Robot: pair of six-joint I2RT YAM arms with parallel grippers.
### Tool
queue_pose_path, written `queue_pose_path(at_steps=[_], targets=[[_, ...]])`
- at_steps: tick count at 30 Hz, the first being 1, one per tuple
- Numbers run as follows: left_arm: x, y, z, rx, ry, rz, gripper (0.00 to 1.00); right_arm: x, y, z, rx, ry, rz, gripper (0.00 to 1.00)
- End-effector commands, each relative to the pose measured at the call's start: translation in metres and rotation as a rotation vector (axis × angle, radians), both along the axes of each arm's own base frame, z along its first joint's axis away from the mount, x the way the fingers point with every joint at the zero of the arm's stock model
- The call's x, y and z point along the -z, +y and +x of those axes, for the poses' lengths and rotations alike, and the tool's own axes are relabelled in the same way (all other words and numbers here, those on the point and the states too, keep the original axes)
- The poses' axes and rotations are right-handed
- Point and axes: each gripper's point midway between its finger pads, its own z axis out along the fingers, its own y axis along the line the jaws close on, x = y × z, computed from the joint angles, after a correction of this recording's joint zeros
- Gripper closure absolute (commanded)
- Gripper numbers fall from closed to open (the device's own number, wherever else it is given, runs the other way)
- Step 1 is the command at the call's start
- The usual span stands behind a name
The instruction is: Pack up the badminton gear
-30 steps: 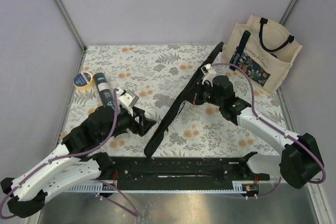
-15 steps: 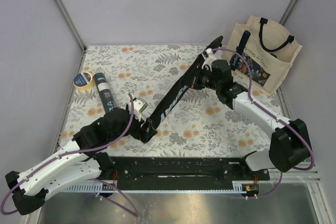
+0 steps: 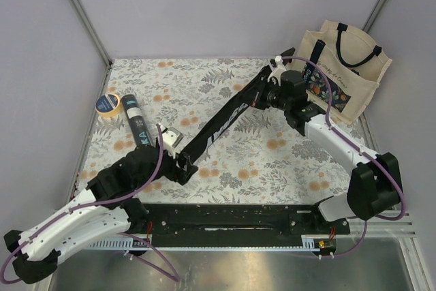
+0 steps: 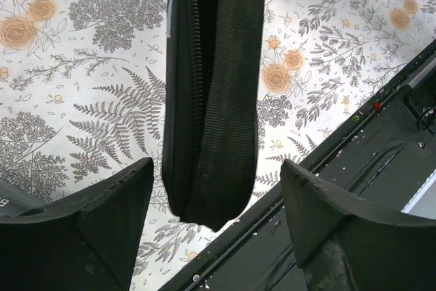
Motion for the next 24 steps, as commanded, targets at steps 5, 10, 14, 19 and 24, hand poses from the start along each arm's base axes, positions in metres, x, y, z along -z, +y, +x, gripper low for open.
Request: queue_pose_path(at_steps=[5, 10, 14, 19, 24], targets=[[-0.023, 0.006, 0.006, -0.046, -0.089, -0.070, 0.36, -0.072, 0.000, 0.005, -0.014, -0.137, 0.129, 1.00], [-0.031, 0.008, 0.006, -0.046, -0.128, -0.119, 0.36, -0.083, 0.002, 0.003, -0.022, -0.146, 0.155, 1.00], [-0.025, 0.000, 0.003, -0.025, -0.107, -0.143, 0.31, -0.088, 0.001, 0.002, -0.015, -0.143, 0.174, 1.00], [-0.019, -0.004, 0.002, -0.016, -0.087, -0.148, 0.32, -0.097, -0.002, 0.002, -0.002, -0.153, 0.189, 1.00], [-0.024, -0.004, 0.002, -0.032, -0.089, -0.193, 0.35, -0.102, -0.004, 0.002, 0.006, -0.154, 0.203, 1.00]])
